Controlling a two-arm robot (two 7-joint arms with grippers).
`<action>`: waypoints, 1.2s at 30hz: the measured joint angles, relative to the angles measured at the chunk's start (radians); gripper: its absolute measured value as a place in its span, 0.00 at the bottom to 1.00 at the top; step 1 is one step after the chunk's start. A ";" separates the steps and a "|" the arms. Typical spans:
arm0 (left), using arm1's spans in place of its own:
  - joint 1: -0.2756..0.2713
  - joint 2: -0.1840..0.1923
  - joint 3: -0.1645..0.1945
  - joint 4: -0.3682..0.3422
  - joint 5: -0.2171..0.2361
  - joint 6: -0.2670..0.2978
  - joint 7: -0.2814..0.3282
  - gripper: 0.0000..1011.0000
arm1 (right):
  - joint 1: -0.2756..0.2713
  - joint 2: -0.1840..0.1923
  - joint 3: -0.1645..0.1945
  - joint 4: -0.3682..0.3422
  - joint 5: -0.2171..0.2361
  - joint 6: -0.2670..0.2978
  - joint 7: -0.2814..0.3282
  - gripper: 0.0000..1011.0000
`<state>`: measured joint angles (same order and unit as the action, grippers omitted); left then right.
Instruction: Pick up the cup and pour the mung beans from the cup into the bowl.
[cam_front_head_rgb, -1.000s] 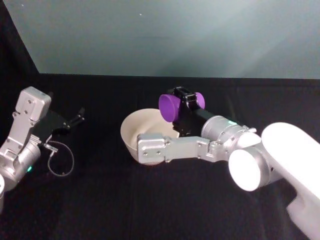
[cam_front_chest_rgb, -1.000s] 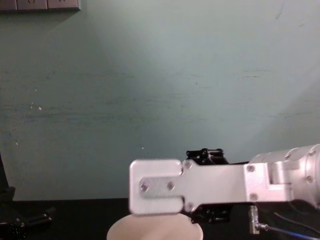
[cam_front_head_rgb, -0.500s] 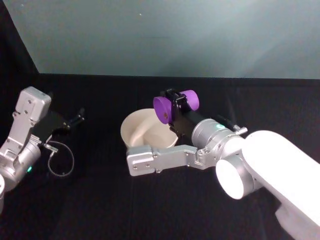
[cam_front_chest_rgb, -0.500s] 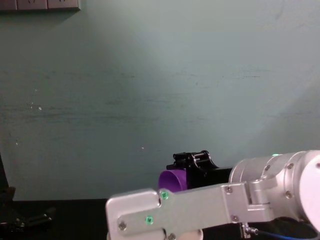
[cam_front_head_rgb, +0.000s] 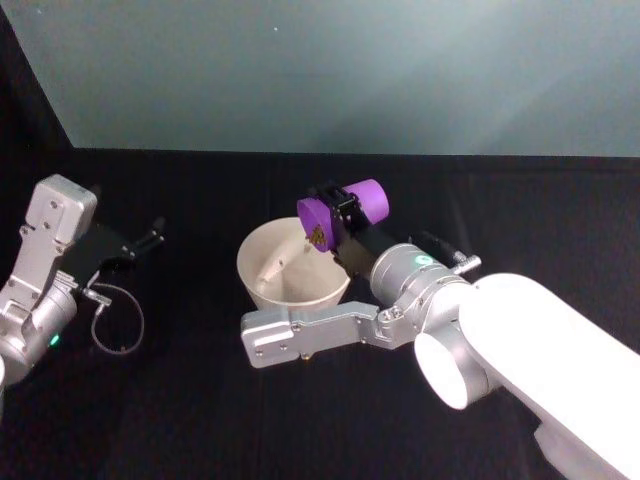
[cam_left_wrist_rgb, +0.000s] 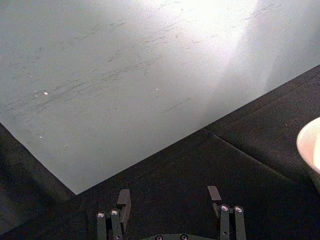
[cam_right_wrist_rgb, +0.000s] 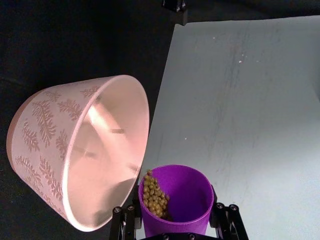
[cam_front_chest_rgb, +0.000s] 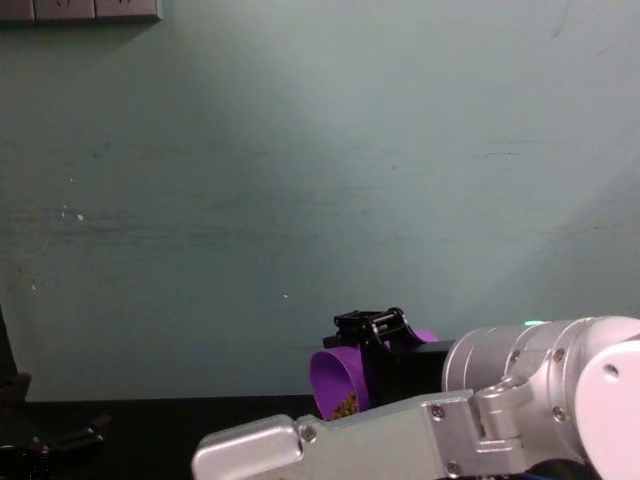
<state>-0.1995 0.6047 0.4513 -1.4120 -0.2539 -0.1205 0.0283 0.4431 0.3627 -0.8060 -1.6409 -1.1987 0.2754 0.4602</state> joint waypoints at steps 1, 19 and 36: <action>0.000 0.000 0.000 0.000 0.000 0.000 0.000 0.99 | 0.000 -0.002 -0.002 0.001 -0.008 0.000 0.002 0.72; 0.000 0.000 0.000 0.000 0.000 0.000 0.000 0.99 | -0.008 -0.012 0.003 0.004 -0.034 -0.007 0.007 0.72; 0.000 0.000 0.000 0.000 0.000 0.000 0.000 0.99 | -0.008 -0.014 0.006 0.009 -0.042 -0.009 0.013 0.72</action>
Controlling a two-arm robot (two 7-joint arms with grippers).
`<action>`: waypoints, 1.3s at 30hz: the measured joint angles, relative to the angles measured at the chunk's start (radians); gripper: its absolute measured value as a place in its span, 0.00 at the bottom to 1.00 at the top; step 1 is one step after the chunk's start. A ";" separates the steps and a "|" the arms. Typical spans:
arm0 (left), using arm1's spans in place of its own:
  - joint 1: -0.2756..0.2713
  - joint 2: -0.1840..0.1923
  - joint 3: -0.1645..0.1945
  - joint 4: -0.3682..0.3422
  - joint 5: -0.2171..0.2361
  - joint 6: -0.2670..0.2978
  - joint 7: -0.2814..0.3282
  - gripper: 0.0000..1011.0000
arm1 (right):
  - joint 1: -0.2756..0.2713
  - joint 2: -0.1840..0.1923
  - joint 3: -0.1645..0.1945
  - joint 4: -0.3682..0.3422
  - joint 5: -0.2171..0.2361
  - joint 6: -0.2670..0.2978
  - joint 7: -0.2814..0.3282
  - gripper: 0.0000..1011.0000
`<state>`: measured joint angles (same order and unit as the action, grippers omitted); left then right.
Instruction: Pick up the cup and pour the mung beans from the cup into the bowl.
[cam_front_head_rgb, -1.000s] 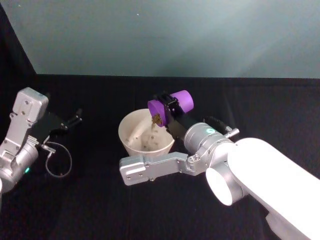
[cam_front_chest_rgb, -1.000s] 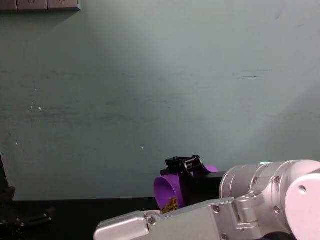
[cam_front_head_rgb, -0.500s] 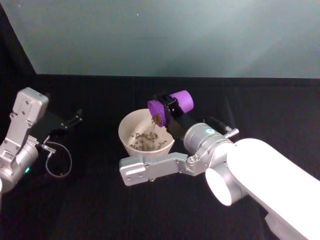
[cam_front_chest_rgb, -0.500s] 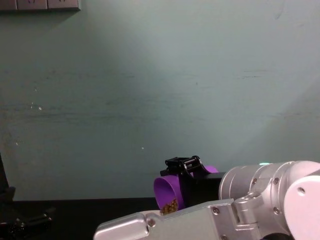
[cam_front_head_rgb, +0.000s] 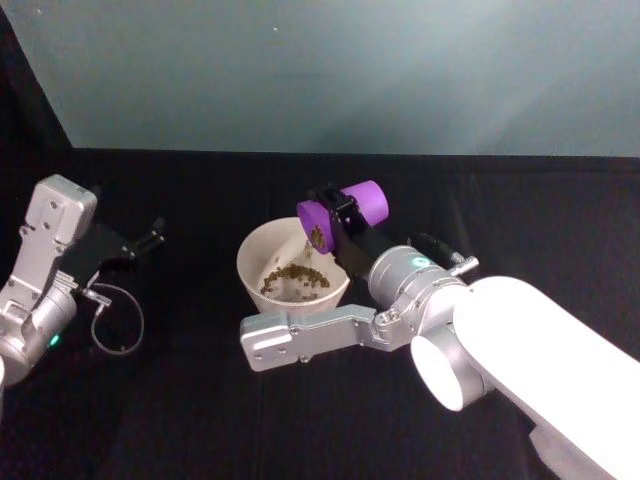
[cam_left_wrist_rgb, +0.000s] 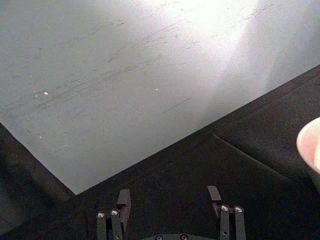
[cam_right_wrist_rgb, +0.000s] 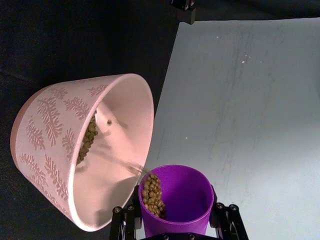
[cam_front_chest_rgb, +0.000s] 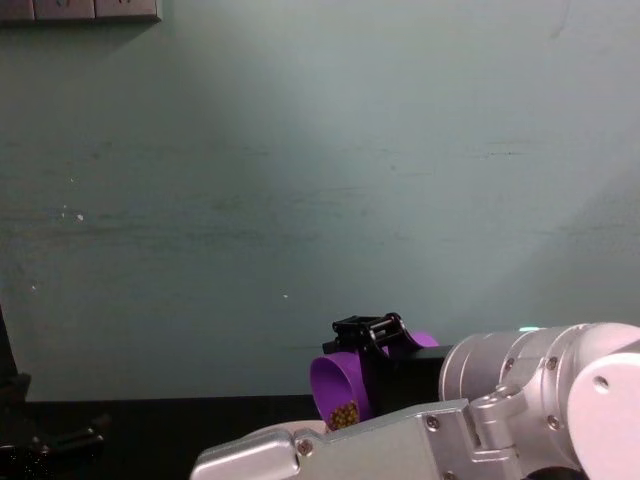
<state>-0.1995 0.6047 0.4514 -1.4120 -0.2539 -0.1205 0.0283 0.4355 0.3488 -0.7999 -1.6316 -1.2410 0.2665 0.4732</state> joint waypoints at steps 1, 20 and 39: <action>0.000 0.000 0.000 0.000 0.000 0.000 0.000 0.99 | 0.000 0.000 0.000 0.001 0.000 0.000 0.000 0.72; 0.000 0.000 0.000 0.000 0.000 0.000 0.000 0.99 | 0.002 0.000 0.001 0.001 0.001 -0.002 0.000 0.72; 0.000 0.000 0.000 0.000 0.000 0.000 0.000 0.99 | 0.007 -0.001 -0.014 0.008 -0.017 -0.002 0.008 0.72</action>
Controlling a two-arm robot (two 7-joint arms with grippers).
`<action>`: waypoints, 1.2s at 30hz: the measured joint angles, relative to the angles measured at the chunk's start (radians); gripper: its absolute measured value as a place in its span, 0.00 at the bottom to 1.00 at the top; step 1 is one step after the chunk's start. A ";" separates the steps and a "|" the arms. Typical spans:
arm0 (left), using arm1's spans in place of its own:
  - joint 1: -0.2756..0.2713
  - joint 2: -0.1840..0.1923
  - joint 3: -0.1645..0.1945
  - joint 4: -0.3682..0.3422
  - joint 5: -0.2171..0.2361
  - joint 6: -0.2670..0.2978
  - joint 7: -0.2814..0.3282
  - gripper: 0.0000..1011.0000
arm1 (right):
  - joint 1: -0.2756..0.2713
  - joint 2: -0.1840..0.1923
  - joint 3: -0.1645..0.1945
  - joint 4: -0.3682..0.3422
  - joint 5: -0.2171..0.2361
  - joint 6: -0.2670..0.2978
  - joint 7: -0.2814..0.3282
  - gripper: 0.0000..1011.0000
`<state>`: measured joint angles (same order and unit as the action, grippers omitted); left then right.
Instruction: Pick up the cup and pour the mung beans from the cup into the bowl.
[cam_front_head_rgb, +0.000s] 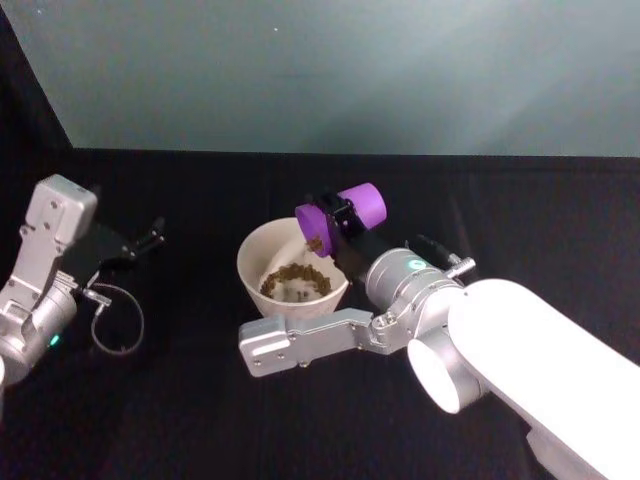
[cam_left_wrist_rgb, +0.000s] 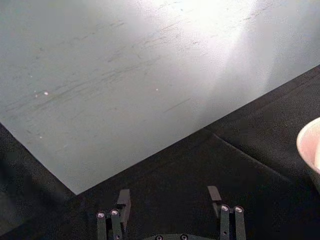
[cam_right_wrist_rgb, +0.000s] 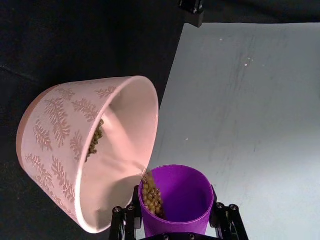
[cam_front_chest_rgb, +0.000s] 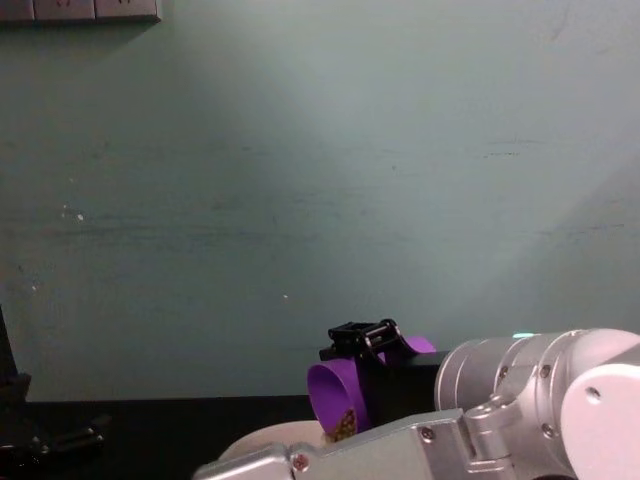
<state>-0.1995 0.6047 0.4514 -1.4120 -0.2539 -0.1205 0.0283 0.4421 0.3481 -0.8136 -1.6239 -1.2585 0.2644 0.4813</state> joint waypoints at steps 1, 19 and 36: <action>0.000 0.000 0.000 0.000 0.000 0.000 0.000 0.99 | 0.000 0.000 -0.001 0.000 -0.001 0.000 0.000 0.72; 0.000 0.000 0.000 0.000 0.000 0.000 0.000 0.99 | 0.000 -0.001 -0.014 0.002 -0.024 0.002 0.001 0.72; 0.000 0.000 0.000 0.000 0.000 0.000 0.000 0.99 | 0.007 0.001 -0.031 0.001 -0.068 0.009 0.005 0.72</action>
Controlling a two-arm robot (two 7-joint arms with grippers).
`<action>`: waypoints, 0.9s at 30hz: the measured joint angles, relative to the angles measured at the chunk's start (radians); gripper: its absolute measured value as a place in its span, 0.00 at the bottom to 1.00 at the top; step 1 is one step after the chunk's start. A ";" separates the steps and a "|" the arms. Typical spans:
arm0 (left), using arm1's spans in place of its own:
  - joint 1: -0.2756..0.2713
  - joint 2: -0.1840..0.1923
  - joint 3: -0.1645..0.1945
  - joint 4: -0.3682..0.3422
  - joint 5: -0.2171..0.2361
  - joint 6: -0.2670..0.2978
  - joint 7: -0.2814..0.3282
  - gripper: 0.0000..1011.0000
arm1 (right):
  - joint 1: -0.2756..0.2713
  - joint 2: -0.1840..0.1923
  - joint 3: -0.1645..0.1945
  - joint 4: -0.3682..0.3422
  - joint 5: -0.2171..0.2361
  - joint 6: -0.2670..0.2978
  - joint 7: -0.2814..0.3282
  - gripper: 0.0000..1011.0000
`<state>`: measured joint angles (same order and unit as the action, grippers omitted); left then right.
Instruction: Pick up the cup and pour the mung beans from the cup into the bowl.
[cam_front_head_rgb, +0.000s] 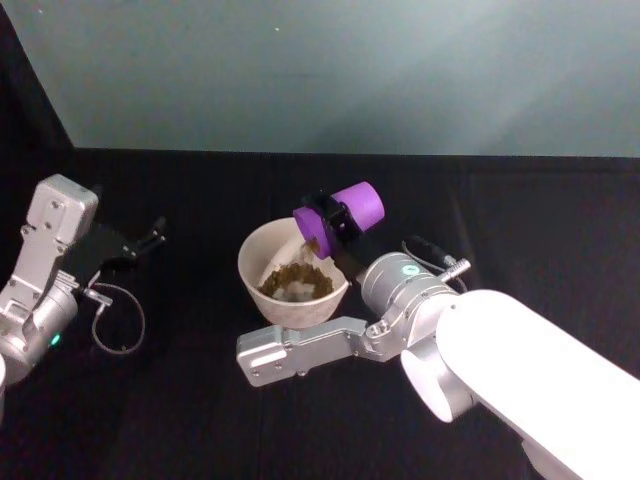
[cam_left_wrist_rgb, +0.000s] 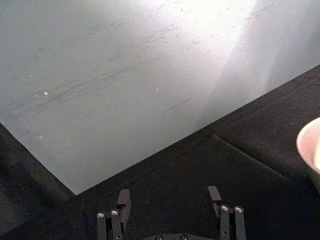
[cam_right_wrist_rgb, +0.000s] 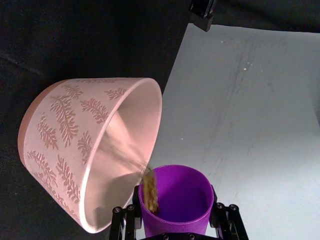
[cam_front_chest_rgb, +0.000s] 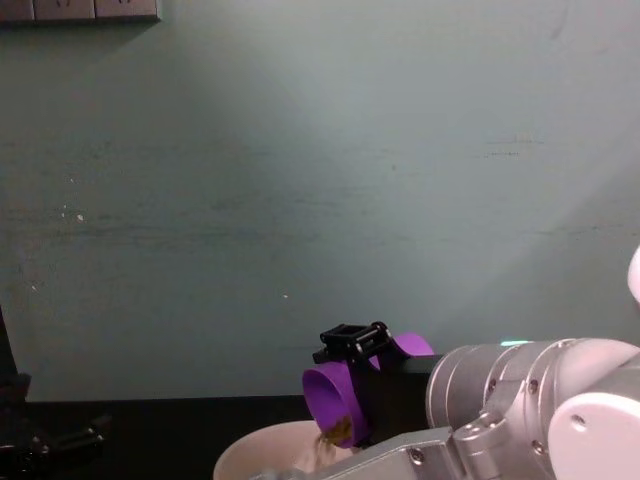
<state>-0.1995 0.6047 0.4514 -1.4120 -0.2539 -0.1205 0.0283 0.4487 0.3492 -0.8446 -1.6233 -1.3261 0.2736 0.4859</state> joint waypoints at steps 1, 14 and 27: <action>0.000 0.000 0.000 0.000 0.000 0.000 0.000 0.99 | 0.000 0.000 0.000 0.000 -0.001 0.000 0.001 0.72; 0.000 0.000 0.000 0.000 0.000 0.000 0.000 0.99 | -0.003 0.001 0.000 -0.006 -0.006 0.001 0.006 0.72; 0.000 0.000 0.000 0.000 0.000 0.000 0.000 0.99 | -0.006 0.001 -0.001 -0.010 -0.015 0.002 0.010 0.72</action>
<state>-0.1995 0.6047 0.4514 -1.4120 -0.2539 -0.1205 0.0283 0.4430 0.3502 -0.8453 -1.6333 -1.3409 0.2761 0.4956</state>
